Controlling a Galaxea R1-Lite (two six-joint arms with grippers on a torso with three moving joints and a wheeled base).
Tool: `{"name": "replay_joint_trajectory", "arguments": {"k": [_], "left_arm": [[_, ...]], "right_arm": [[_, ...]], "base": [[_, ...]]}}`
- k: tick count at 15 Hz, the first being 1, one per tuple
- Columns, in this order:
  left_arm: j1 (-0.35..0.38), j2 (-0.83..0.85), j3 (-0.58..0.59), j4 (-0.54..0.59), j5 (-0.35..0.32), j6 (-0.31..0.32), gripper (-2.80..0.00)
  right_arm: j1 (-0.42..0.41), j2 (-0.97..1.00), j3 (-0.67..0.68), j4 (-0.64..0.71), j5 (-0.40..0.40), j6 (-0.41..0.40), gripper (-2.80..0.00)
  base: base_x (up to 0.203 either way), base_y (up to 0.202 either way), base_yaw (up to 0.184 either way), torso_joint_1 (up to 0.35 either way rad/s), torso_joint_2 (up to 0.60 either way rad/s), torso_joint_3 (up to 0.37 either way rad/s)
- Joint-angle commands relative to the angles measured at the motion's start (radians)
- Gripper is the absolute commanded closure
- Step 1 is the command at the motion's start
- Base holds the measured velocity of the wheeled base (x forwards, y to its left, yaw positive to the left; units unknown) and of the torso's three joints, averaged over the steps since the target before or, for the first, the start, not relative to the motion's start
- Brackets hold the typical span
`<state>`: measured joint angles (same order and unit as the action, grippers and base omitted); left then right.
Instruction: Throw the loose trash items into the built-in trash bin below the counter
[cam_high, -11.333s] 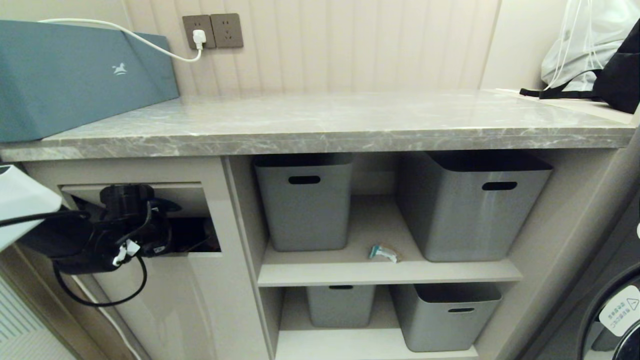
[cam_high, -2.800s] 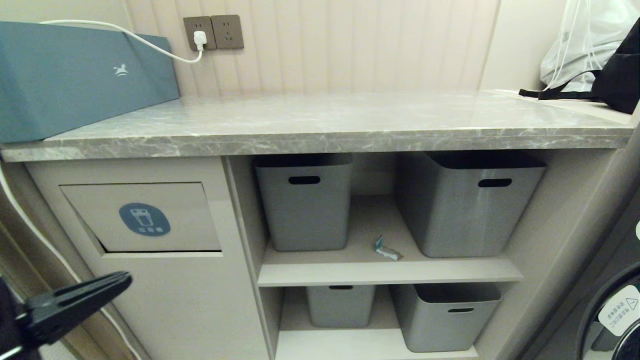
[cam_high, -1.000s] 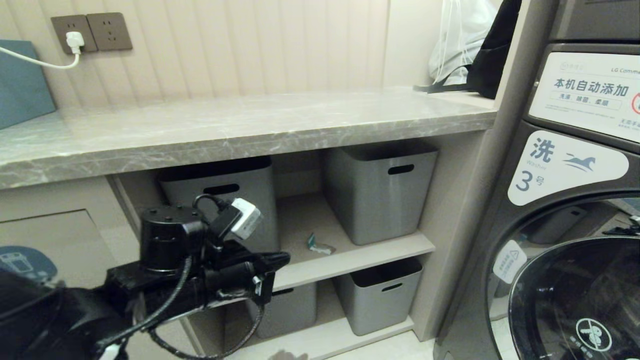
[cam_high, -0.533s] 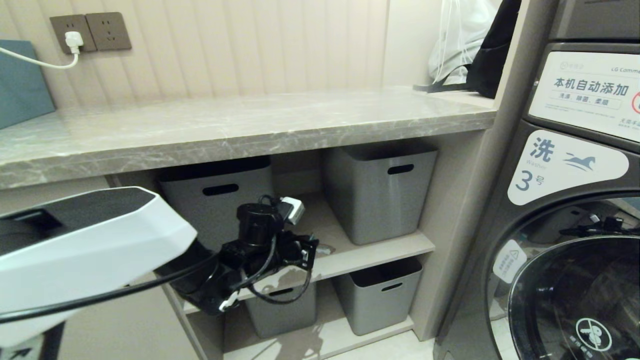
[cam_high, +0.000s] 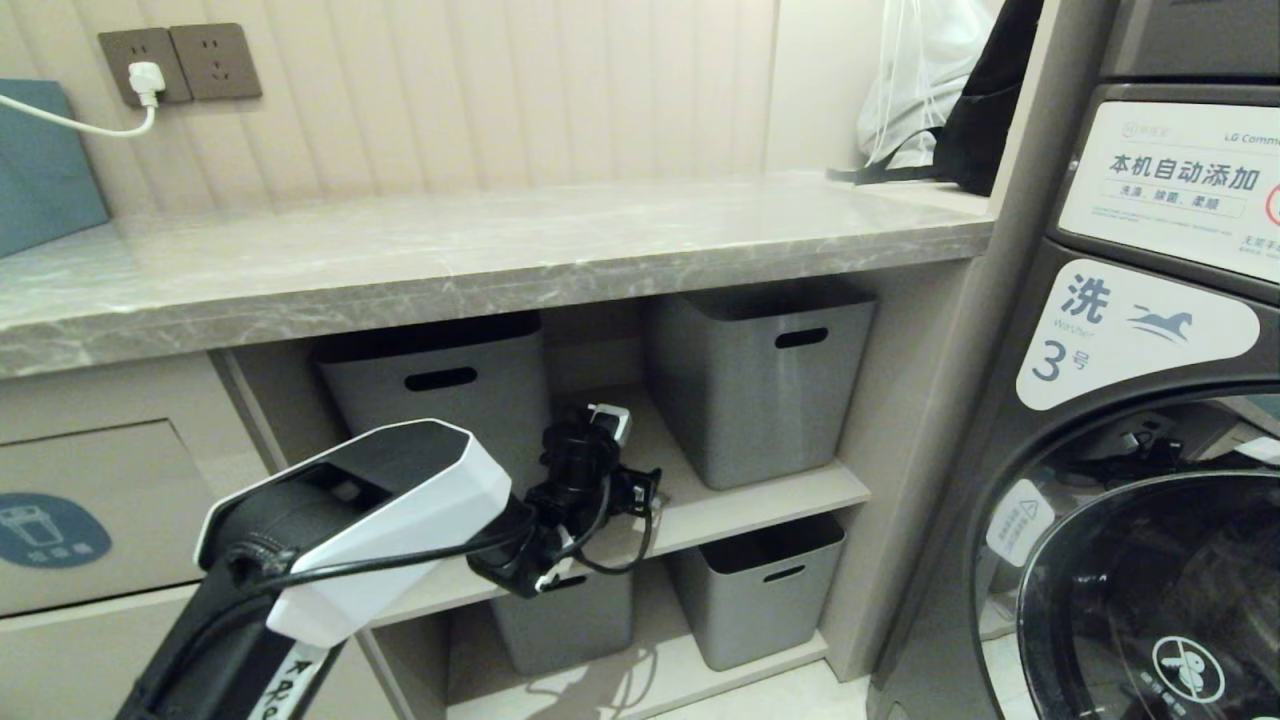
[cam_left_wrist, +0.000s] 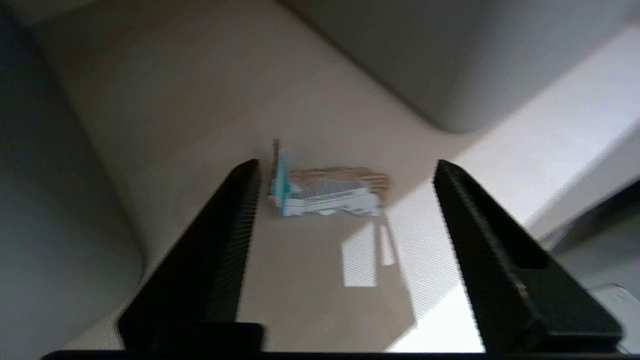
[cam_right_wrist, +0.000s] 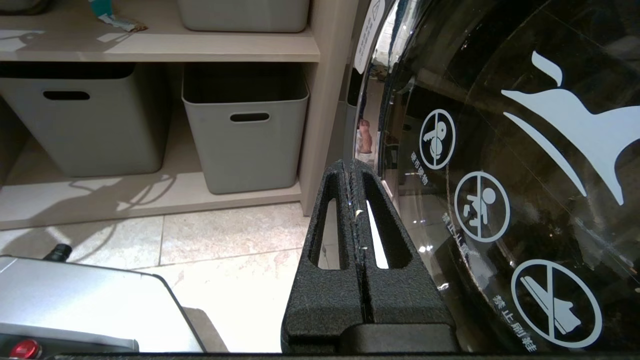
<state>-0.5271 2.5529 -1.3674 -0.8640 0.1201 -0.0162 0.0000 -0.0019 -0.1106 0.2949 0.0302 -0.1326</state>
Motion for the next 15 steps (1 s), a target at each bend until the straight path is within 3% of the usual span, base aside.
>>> {"name": "replay_joint_trajectory", "arguments": {"k": [1, 9, 15], "left_arm": [[0.008, 0.045, -0.029, -0.004, 0.003, -0.001, -2.80], [0.024, 0.119, -0.179, 0.100, 0.016, -0.002, -2.80], [0.022, 0.139, -0.289, 0.272, 0.084, -0.022, -2.80]], "right_arm": [[0.001, 0.002, 0.000, 0.003, 0.000, -0.001, 0.00], [0.000, 0.002, 0.000, 0.003, -0.001, -0.001, 0.00], [0.000, 0.002, 0.000, 0.003, 0.000, -0.002, 0.00]], "base": [[0.000, 0.000, 0.000, 0.000, 0.00, 0.000], [0.000, 0.000, 0.000, 0.000, 0.00, 0.000], [0.000, 0.000, 0.000, 0.000, 0.00, 0.000]]}}
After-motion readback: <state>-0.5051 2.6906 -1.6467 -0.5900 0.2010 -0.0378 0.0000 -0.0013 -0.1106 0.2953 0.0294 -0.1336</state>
